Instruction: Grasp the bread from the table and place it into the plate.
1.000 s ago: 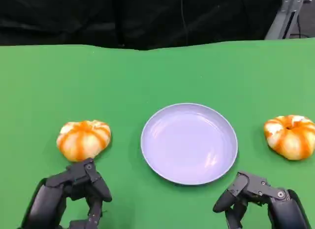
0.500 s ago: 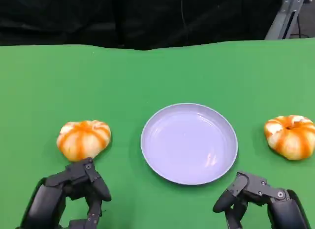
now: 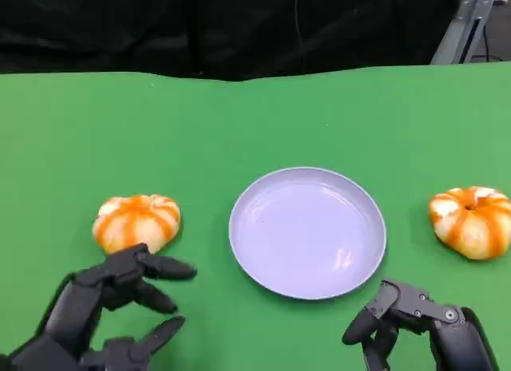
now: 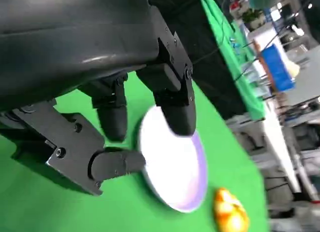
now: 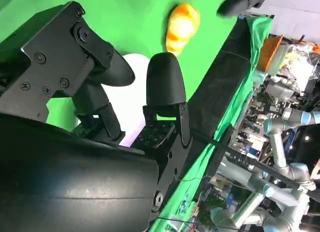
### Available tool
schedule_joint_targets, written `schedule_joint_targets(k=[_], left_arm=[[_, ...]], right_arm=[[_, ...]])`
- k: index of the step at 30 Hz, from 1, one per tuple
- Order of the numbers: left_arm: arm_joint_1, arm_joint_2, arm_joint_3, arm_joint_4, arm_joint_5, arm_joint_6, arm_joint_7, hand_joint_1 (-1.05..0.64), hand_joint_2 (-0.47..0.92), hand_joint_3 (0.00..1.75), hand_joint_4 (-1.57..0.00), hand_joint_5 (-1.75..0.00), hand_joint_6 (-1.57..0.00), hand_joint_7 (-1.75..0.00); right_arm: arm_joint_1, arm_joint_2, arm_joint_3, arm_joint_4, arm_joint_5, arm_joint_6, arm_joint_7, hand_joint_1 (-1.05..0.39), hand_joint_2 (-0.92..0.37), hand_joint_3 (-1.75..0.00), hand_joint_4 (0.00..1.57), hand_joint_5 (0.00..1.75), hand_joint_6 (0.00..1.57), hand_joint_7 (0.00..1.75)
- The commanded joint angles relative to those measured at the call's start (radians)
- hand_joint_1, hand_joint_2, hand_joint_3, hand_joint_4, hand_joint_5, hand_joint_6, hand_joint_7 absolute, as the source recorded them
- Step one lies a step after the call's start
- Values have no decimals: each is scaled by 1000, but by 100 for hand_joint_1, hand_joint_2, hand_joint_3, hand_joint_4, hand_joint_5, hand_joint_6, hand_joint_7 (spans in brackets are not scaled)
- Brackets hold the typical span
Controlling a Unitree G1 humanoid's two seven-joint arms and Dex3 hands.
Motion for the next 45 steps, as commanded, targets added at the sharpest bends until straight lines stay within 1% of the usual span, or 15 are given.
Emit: schedule_joint_targets(k=[1,2,3,6,9,11,24,26,28,31,35,41,45], left_arm=[[-75,48,2,-42,159,140,49,-23,88,2,-49,-51,-59,-3],[-106,69,-4,-41,200,173,42,-24,88,2,-48,-49,-57,-2],[-127,81,-8,-42,225,197,36,-27,87,1,-41,-44,-49,-1],[-190,124,-28,-30,315,244,33,-33,86,0,-34,-39,-39,0],[-286,189,-85,34,477,291,42,-41,86,0,-28,-35,-37,0],[-311,202,-103,50,522,314,42,-44,87,0,-26,-32,-35,0],[-318,208,-116,50,531,331,47,-45,87,0,-29,-25,-34,0],[-506,190,-243,292,706,429,62,-52,87,0,-28,-23,-29,0],[-604,177,-309,423,789,480,76,-56,88,0,-28,-22,-27,0],[-640,166,-339,478,807,501,97,-58,89,1,-27,-21,-26,0],[-660,164,-361,507,805,512,113,-59,89,1,-27,-21,-26,0],[-693,154,-386,568,792,526,104,-59,90,0,-27,-19,-25,0],[-700,155,-395,579,785,530,107,-59,90,0,-27,-18,-25,0]], right_arm=[[-8,-1,-4,12,-3,-11,-17,1,-29,-137,86,167,85,128],[-10,0,-4,14,1,-9,-16,1,-30,-137,86,168,85,128],[-12,1,-3,15,4,-9,-16,1,-30,-137,86,168,85,128],[-16,3,-1,20,14,-10,-14,2,-29,-138,85,168,85,129],[-10,4,0,9,1,-3,-19,1,-29,-138,86,169,84,129],[-9,5,2,8,-2,-3,-21,1,-29,-137,85,169,84,129],[-9,8,1,8,-4,-3,-20,1,-29,-136,85,169,84,129],[6,8,10,1,-5,-7,-19,1,-29,-136,84,167,84,129],[12,8,15,-2,-5,-8,-18,2,-30,-136,83,165,84,129],[12,7,16,-3,-5,-11,-21,2,-29,-136,83,164,85,129],[13,6,15,-6,-10,-11,-24,1,-29,-137,84,164,85,128],[18,5,15,-15,-9,-2,-22,2,-29,-137,84,164,85,127],[18,6,16,-15,-9,-1,-22,1,-29,-136,84,164,85,127]])
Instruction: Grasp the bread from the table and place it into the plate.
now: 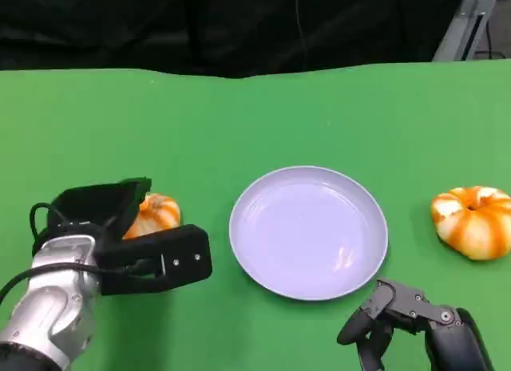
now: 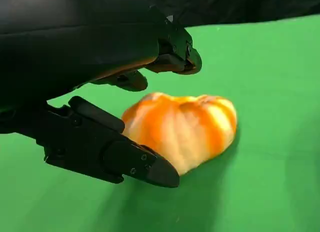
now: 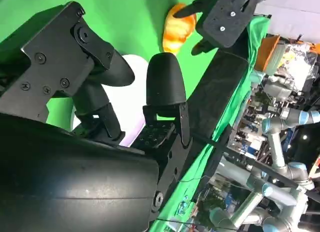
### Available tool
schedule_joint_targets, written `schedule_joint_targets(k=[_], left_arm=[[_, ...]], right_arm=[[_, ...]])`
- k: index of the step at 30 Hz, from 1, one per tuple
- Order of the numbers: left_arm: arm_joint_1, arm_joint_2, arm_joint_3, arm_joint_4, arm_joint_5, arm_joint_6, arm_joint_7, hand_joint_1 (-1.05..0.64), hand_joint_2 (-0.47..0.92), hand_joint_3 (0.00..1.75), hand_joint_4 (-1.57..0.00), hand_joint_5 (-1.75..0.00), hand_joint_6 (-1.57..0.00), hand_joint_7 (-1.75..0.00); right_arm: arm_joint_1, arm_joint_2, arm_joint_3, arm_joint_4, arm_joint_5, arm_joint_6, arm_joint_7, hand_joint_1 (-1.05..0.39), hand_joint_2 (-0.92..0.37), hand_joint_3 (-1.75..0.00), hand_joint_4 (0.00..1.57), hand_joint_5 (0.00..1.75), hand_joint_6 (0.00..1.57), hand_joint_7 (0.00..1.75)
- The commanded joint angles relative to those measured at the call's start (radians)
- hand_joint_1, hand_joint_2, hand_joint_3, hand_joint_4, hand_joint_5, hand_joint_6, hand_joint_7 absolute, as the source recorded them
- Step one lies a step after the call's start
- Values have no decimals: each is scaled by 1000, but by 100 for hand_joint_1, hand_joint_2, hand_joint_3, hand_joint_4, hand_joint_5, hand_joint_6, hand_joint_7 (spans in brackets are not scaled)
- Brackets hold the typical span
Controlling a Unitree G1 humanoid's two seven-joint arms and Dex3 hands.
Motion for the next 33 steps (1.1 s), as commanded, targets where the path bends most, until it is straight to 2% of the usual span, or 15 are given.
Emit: schedule_joint_targets(k=[1,4,9,13,27,28,29,30,32,33], left_arm=[[-52,-3,-16,62,-9,7,6,-59,90,0,-27,-18,-25,0],[-87,-21,-35,149,-16,4,10,-59,89,0,-30,-18,-26,0],[-110,-26,-51,199,-29,0,15,-58,89,0,-31,-17,-26,0],[-172,-65,-87,404,-54,-58,31,-54,90,0,-39,-15,-34,-2],[-207,-75,-105,492,-102,-96,65,-50,90,0,-44,-11,-37,-1],[-189,-71,-86,493,-121,-151,126,-50,90,0,-44,-10,-37,-1],[-172,-66,-70,497,-137,-207,191,-35,91,2,-67,-69,-73,-8],[-158,-61,-59,503,-149,-257,254,-23,91,2,-80,-119,-107,-14],[-149,-56,-54,521,-157,-314,325,-15,92,2,-88,-146,-128,-20],[-150,-55,-55,531,-160,-328,340,-13,92,5,-87,-156,-127,-36]], right_arm=[[10,-5,-3,-12,4,1,-5,1,-30,-136,84,164,85,127],[11,-4,-4,-13,5,3,-5,1,-29,-136,86,166,85,127],[12,-3,-3,-15,8,5,-2,1,-29,-136,85,166,86,126],[17,-1,-1,-24,12,11,-1,0,-29,-136,84,167,85,127],[15,-4,0,-26,4,11,-5,-2,-29,-136,85,166,85,127],[15,-3,1,-27,6,13,-4,-2,-28,-136,85,166,85,127],[16,-3,1,-30,6,16,-2,-2,-28,-136,85,166,85,127],[17,-3,2,-31,7,17,-1,-2,-29,-137,84,166,85,127],[16,-4,2,-32,5,16,-1,-1,-29,-137,84,166,85,127],[16,-5,2,-32,5,16,-2,-1,-28,-137,84,166,85,127]])
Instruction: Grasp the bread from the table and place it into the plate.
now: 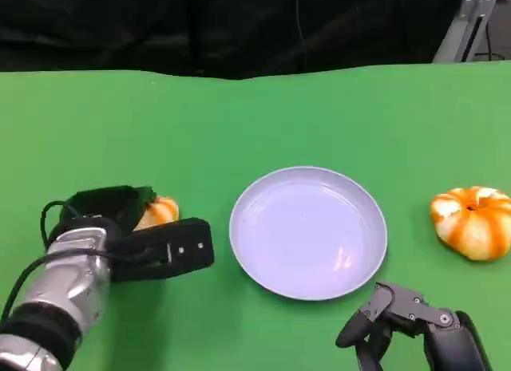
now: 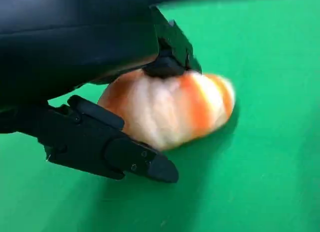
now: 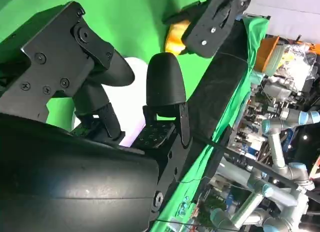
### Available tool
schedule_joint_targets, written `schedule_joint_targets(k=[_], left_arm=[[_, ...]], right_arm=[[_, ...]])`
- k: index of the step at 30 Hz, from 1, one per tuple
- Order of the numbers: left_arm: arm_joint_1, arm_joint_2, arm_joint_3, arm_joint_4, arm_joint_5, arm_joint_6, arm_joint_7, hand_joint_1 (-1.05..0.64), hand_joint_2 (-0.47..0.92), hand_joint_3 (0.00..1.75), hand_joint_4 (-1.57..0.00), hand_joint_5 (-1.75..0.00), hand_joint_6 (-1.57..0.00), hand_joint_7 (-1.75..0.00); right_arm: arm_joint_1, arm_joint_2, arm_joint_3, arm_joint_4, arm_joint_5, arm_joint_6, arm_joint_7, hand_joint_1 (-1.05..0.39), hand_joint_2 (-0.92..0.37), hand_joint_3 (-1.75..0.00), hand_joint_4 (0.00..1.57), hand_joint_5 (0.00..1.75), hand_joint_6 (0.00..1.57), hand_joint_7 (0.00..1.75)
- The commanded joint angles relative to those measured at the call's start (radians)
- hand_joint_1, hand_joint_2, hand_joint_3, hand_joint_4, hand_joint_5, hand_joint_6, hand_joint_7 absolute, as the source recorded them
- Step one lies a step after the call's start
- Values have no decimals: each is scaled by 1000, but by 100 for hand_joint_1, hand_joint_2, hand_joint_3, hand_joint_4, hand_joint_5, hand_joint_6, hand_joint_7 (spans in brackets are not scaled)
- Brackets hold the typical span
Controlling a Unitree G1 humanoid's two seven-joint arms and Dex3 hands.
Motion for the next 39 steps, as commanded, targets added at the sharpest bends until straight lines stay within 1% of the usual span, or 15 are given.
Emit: schedule_joint_targets(k=[1,3,8,9,10,12,13,14,15,16,18,32,35,37,39], left_arm=[[37,6,0,47,-27,-102,91,-13,92,5,-87,-160,-120,-54],[32,6,-3,63,-31,-114,102,-12,92,6,-87,-163,-112,-72],[31,11,-11,76,-29,-122,105,-12,92,6,-87,-163,-109,-79],[35,16,-15,75,-26,-120,101,-15,92,16,-80,-170,-84,-125],[37,19,-17,75,-24,-119,98,-15,92,20,-78,-172,-73,-144],[38,21,-20,74,-24,-119,97,-16,92,23,-76,-174,-64,-160],[38,21,-22,74,-25,-118,97,-16,92,23,-75,-174,-63,-163],[58,42,-21,29,-8,-156,185,-16,92,24,-75,-175,-62,-164],[73,58,-19,-8,5,-185,257,-15,84,37,-79,-175,-63,-169],[83,70,-19,-38,18,-200,310,-14,69,65,-82,-175,-64,-172],[89,80,-22,-61,38,-213,364,-13,56,84,-83,-175,-67,-172],[92,89,-15,-98,67,-241,433,-12,50,93,-83,-175,-67,-172],[96,97,-9,-208,88,-283,500,-14,45,105,-88,-175,-70,-174],[104,90,-3,-295,80,-306,487,-16,36,125,-90,-175,-72,-175],[112,85,2,-345,79,-310,475,-17,34,129,-90,-175,-72,-175]], right_arm=[[4,-7,-7,-17,4,6,-2,-1,-28,-137,84,166,85,127],[4,-7,-7,-18,4,7,-2,-1,-28,-137,84,166,85,127],[2,-8,-8,-16,4,6,-3,-1,-28,-137,84,166,85,127],[0,-8,-9,-15,4,6,-3,0,-28,-138,85,167,85,127],[-1,-9,-10,-14,4,6,-3,0,-28,-138,85,167,85,127],[-1,-9,-11,-14,4,6,-4,1,-28,-138,85,167,85,127],[-1,-9,-11,-14,4,6,-4,1,-28,-138,85,167,85,127],[-2,-10,-12,-13,2,6,-5,1,-28,-139,85,167,85,127],[-3,-11,-14,-11,1,6,-5,0,-28,-138,85,167,85,127],[-4,-11,-15,-9,2,5,-5,0,-28,-137,85,166,85,127],[-4,-10,-14,-9,6,9,-2,0,-29,-136,85,166,85,127],[-4,-8,-13,-9,8,13,-1,0,-30,-135,85,166,85,127],[-3,-7,-10,-9,10,12,-1,2,-29,-136,85,167,86,127],[-2,-6,-9,-10,14,10,0,1,-29,-137,85,168,85,127],[-4,-6,-8,-8,13,9,-1,1,-29,-137,85,168,85,128]])
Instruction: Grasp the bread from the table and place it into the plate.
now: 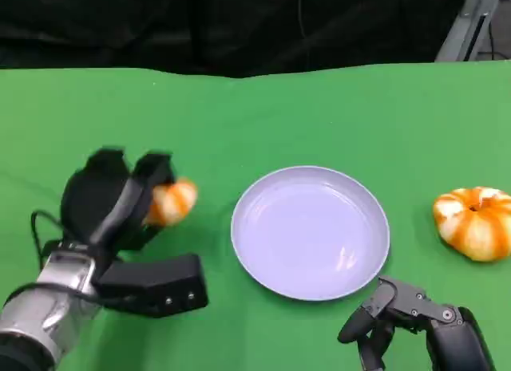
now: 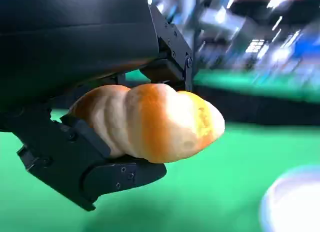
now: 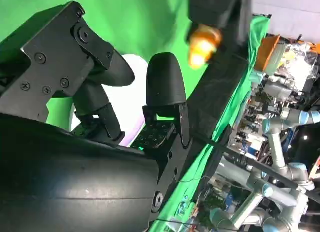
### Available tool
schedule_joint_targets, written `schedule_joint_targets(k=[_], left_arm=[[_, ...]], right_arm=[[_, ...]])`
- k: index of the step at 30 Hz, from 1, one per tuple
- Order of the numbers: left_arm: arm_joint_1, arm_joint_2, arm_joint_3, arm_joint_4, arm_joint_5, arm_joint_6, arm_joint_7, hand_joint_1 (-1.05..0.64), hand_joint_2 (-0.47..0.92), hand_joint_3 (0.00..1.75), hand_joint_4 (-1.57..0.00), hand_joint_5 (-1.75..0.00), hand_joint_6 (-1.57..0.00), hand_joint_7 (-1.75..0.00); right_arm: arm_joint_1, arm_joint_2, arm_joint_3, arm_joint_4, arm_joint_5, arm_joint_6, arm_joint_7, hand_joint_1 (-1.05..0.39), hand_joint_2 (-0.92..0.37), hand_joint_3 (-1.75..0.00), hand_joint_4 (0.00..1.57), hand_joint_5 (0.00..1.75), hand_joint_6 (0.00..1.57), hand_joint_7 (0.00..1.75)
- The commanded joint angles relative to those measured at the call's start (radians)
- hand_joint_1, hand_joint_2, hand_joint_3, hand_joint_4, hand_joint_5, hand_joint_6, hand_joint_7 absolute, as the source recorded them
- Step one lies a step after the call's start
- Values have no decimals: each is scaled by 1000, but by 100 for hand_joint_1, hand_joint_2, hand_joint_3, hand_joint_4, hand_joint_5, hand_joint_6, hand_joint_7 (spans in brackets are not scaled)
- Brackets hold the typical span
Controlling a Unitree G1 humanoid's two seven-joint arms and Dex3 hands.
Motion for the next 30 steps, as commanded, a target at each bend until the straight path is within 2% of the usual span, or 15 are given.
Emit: schedule_joint_targets(k=[1,3,6,10,17,23,24,26,28,29,30], left_arm=[[14,2,17,-120,3,-24,-3,-17,33,131,-91,-175,-73,-175],[19,0,21,-138,4,-20,-11,-18,33,133,-91,-175,-73,-175],[19,-31,16,-217,-19,-39,-60,-17,27,142,-92,-175,-76,-169],[22,-75,11,-277,-37,-35,-139,-18,28,146,-92,-175,-75,-169],[-12,-165,-23,-227,-22,-51,-167,-14,26,143,-93,-175,-74,-173],[-28,-190,-25,-183,-12,-62,-159,-14,25,144,-94,-175,-75,-172],[-52,-221,-37,-129,-16,-46,-185,-14,25,144,-94,-175,-75,-172],[-86,-260,-52,-56,-21,-28,-215,-12,35,124,-90,-175,-73,-174],[-108,-279,-61,-28,-27,9,-281,-12,37,119,-90,-175,-73,-175],[-119,-285,-66,-26,-33,38,-342,-18,48,97,-77,-162,-70,-133],[-129,-282,-75,-28,-38,54,-408,-23,65,63,-63,-137,-69,-78]], right_arm=[[3,-4,-3,0,11,-2,-3,1,-29,-137,85,168,85,128],[2,-4,-3,1,10,-2,-4,1,-28,-137,85,168,85,128],[1,-6,-3,5,6,-7,-7,0,-28,-137,85,169,85,127],[2,-7,-2,4,4,-6,-7,0,-28,-137,83,168,85,128],[-2,-6,-2,6,12,-6,-6,1,-28,-138,83,166,85,127],[-2,-7,-2,11,15,-9,-6,1,-28,-137,84,167,85,127],[-2,-9,-2,13,10,-16,-8,1,-28,-137,84,167,85,127],[-1,-13,-4,17,5,-24,-11,1,-28,-137,83,165,85,127],[-1,-11,-3,18,3,-23,-12,1,-28,-137,83,165,85,127],[-1,-9,-2,17,2,-19,-12,2,-29,-137,84,165,85,126],[-1,-6,-2,17,6,-17,-11,2,-29,-137,84,165,85,126]])
